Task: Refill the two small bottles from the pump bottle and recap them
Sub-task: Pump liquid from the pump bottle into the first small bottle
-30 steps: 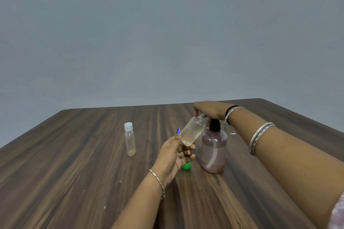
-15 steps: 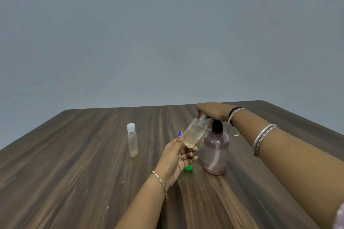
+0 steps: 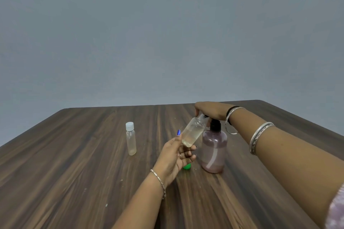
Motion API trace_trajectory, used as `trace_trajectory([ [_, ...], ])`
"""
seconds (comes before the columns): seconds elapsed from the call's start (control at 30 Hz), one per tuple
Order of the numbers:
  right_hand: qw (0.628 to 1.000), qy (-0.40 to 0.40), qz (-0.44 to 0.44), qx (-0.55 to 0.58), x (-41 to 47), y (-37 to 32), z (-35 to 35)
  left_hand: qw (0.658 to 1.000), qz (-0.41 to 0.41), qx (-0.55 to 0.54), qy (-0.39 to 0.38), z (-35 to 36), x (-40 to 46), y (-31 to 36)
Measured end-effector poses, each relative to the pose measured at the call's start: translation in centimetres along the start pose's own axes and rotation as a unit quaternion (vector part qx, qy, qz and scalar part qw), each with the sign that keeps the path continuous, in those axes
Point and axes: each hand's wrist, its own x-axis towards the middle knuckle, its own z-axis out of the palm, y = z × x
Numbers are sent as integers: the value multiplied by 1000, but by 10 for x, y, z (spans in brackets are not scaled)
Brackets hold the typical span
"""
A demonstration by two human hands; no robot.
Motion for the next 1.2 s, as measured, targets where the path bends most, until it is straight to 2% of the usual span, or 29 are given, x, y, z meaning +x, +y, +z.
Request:
trace_trajectory([
  [1.2, 999, -12, -12, -38, -3, -3, -4, 1000, -3, 2, 0, 0, -1, -2],
])
